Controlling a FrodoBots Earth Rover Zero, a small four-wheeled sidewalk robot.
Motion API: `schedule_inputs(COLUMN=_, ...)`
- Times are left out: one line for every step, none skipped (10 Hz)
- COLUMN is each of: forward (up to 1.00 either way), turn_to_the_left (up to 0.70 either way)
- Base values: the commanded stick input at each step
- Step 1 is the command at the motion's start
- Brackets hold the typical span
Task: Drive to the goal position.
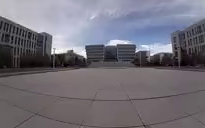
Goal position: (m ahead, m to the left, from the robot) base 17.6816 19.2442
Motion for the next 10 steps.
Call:
schedule_inputs(forward=0.05, turn_to_the_left=0.00)
schedule_inputs(forward=0.05, turn_to_the_left=0.00)
schedule_inputs(forward=0.05, turn_to_the_left=0.00)
schedule_inputs(forward=0.05, turn_to_the_left=0.00)
schedule_inputs(forward=0.05, turn_to_the_left=0.00)
schedule_inputs(forward=0.05, turn_to_the_left=0.00)
schedule_inputs(forward=0.05, turn_to_the_left=0.00)
schedule_inputs(forward=0.05, turn_to_the_left=0.00)
schedule_inputs(forward=0.05, turn_to_the_left=0.00)
schedule_inputs(forward=0.05, turn_to_the_left=0.00)
